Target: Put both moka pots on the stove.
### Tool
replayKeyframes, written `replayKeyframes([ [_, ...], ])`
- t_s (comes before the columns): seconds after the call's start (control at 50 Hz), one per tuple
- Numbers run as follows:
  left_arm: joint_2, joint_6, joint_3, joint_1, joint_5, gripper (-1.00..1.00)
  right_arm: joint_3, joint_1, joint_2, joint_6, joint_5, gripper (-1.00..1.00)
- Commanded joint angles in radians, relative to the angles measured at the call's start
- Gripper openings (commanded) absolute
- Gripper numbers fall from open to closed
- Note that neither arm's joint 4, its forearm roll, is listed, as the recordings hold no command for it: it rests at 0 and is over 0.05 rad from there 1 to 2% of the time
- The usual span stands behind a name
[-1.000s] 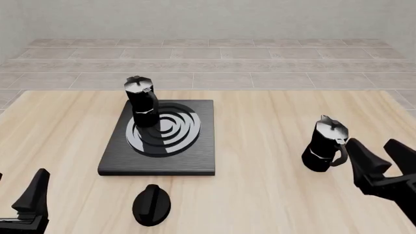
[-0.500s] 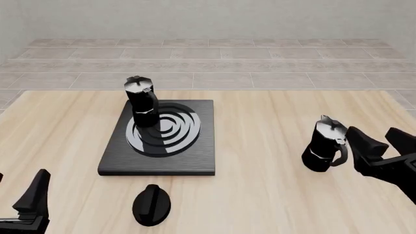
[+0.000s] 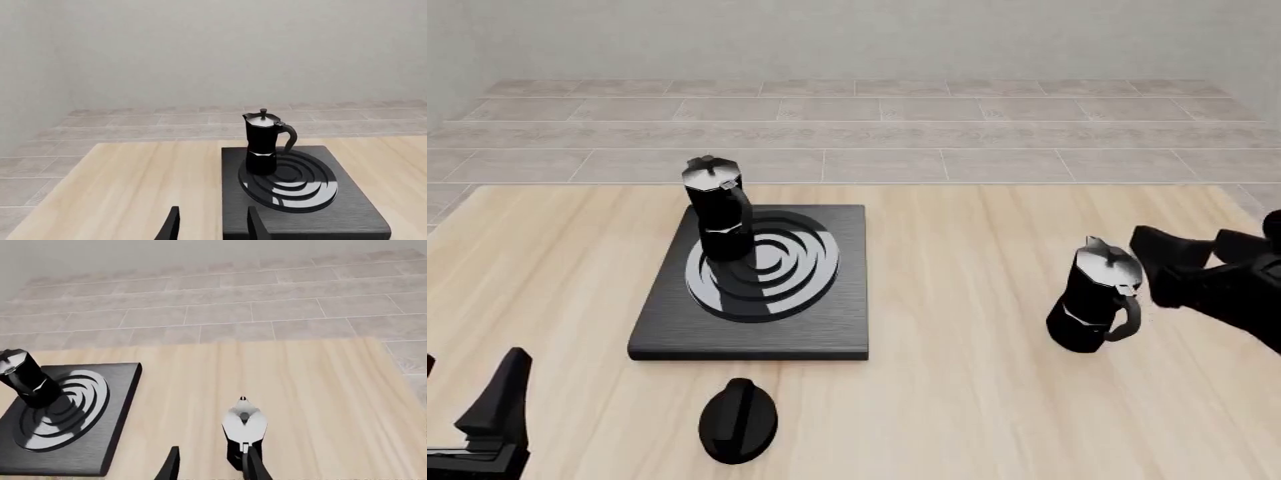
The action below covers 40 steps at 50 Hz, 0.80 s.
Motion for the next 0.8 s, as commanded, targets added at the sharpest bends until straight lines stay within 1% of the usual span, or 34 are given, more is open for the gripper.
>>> replayKeyframes([
  [0.02, 0.000, -0.001, 0.002, -0.001, 0.000, 1.00, -0.091, 0.004, 0.073, 0.026, 0.084, 1.00],
  [0.04, 0.000, -0.001, 0.002, -0.001, 0.000, 1.00, -0.097, 0.002, 0.072, 0.017, 0.087, 1.00],
  [0.06, 0.000, -0.001, 0.002, -0.001, 0.001, 1.00, -0.105, 0.007, 0.085, 0.040, 0.096, 1.00],
  [0.1, 0.000, -0.002, 0.002, -0.001, 0.001, 1.00, -0.115, 0.009, 0.089, 0.038, 0.103, 1.00],
  [0.14, 0.000, -0.001, 0.004, -0.001, 0.000, 1.00, -0.125, 0.016, 0.108, 0.059, 0.115, 1.00],
  [0.16, 0.000, -0.001, 0.004, -0.001, 0.000, 1.00, -0.129, 0.012, 0.108, 0.043, 0.118, 1.00],
  [0.2, 0.000, 0.000, 0.002, -0.002, 0.002, 1.00, -0.137, 0.014, 0.120, 0.059, 0.129, 1.00],
  [0.22, 0.000, 0.001, 0.001, -0.002, 0.003, 1.00, -0.147, 0.008, 0.119, 0.035, 0.138, 1.00],
  [0.26, 0.001, 0.001, 0.002, -0.002, 0.003, 1.00, -0.157, 0.013, 0.128, 0.059, 0.152, 1.00],
  [0.28, 0.001, 0.001, 0.002, -0.003, 0.003, 1.00, -0.167, -0.004, 0.125, 0.002, 0.156, 1.00],
  [0.3, 0.001, 0.002, 0.002, -0.004, 0.004, 1.00, -0.169, -0.007, 0.128, 0.004, 0.159, 1.00],
  [0.32, 0.002, 0.003, 0.002, -0.005, 0.004, 1.00, -0.174, 0.003, 0.135, 0.022, 0.167, 1.00],
  [0.36, 0.001, 0.005, 0.002, -0.006, 0.004, 1.00, -0.183, -0.010, 0.135, -0.011, 0.175, 1.00],
  [0.38, 0.001, 0.007, 0.002, -0.007, 0.004, 1.00, -0.187, -0.004, 0.142, 0.007, 0.183, 1.00],
  [0.42, 0.001, 0.008, 0.003, -0.008, 0.004, 1.00, -0.196, -0.014, 0.145, -0.009, 0.191, 1.00],
  [0.44, 0.001, 0.008, 0.003, -0.008, 0.004, 1.00, -0.201, -0.014, 0.152, 0.005, 0.198, 1.00],
  [0.48, 0.001, 0.008, 0.004, -0.007, 0.003, 1.00, -0.205, -0.011, 0.155, 0.011, 0.204, 1.00],
  [0.5, 0.002, 0.008, 0.004, -0.007, 0.004, 1.00, -0.211, -0.029, 0.154, -0.023, 0.207, 1.00],
  [0.52, 0.002, 0.008, 0.004, -0.007, 0.004, 1.00, -0.212, -0.029, 0.154, -0.021, 0.208, 1.00],
  [0.54, 0.002, 0.009, 0.003, -0.007, 0.004, 1.00, -0.214, -0.021, 0.159, -0.007, 0.214, 1.00],
  [0.58, 0.003, 0.011, 0.003, -0.009, 0.004, 1.00, -0.225, -0.032, 0.163, -0.030, 0.222, 1.00],
  [0.6, 0.003, 0.011, 0.002, -0.010, 0.004, 1.00, -0.228, -0.026, 0.170, -0.010, 0.228, 1.00],
  [0.62, 0.004, 0.012, 0.003, -0.010, 0.004, 1.00, -0.236, -0.033, 0.175, -0.030, 0.232, 1.00],
  [0.64, 0.004, 0.012, 0.003, -0.010, 0.004, 1.00, -0.236, -0.033, 0.175, -0.030, 0.232, 1.00],
  [0.66, 0.003, 0.013, 0.003, -0.010, 0.004, 1.00, -0.242, -0.025, 0.183, -0.010, 0.240, 1.00],
  [0.68, 0.003, 0.013, 0.003, -0.010, 0.004, 1.00, -0.245, -0.026, 0.183, -0.018, 0.242, 1.00],
  [0.7, 0.004, 0.013, 0.003, -0.009, 0.004, 1.00, -0.248, -0.036, 0.184, -0.037, 0.242, 1.00],
  [0.72, 0.003, 0.013, 0.004, -0.008, 0.004, 1.00, -0.251, -0.028, 0.190, -0.017, 0.246, 1.00],
  [0.76, 0.003, 0.013, 0.003, -0.007, 0.005, 1.00, -0.252, -0.032, 0.193, -0.030, 0.246, 1.00],
  [0.8, 0.003, 0.014, 0.003, -0.008, 0.005, 1.00, -0.255, -0.034, 0.201, -0.024, 0.247, 1.00],
])
